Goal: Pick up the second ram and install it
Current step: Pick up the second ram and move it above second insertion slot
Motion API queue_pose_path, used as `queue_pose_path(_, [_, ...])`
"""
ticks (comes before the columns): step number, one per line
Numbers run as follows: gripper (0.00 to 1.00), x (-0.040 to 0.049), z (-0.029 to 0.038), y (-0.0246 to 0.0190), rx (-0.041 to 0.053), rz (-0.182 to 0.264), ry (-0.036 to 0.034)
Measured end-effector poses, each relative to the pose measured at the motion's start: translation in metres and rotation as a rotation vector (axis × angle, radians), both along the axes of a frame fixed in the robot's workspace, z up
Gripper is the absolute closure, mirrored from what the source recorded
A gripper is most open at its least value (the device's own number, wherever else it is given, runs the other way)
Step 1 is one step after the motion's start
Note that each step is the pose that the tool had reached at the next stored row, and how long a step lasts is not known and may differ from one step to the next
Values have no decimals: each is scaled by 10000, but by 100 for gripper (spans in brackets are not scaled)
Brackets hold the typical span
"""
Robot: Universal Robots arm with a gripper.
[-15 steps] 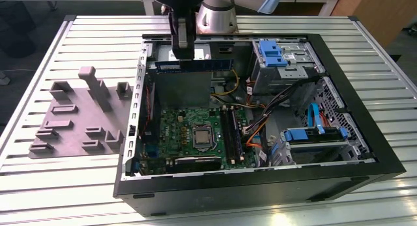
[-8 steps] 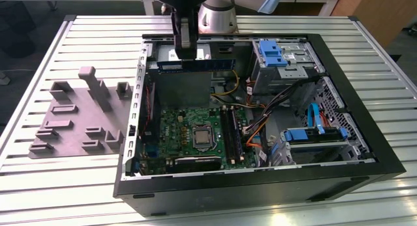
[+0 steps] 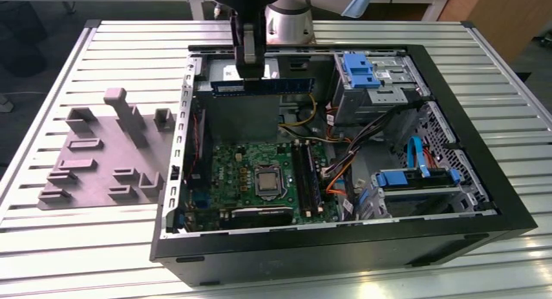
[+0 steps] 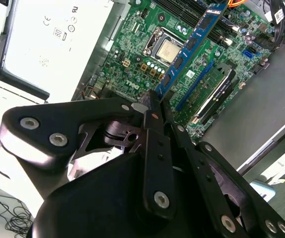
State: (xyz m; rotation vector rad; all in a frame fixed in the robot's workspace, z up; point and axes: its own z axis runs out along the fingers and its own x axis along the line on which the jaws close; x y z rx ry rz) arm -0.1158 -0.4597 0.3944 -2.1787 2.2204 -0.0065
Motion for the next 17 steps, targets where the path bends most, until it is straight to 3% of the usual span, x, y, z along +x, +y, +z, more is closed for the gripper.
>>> queue_pose_path(6, [86,5,0,0,1,1,0])
queue_pose_path(17, [86,124,0,0,0,0,0])
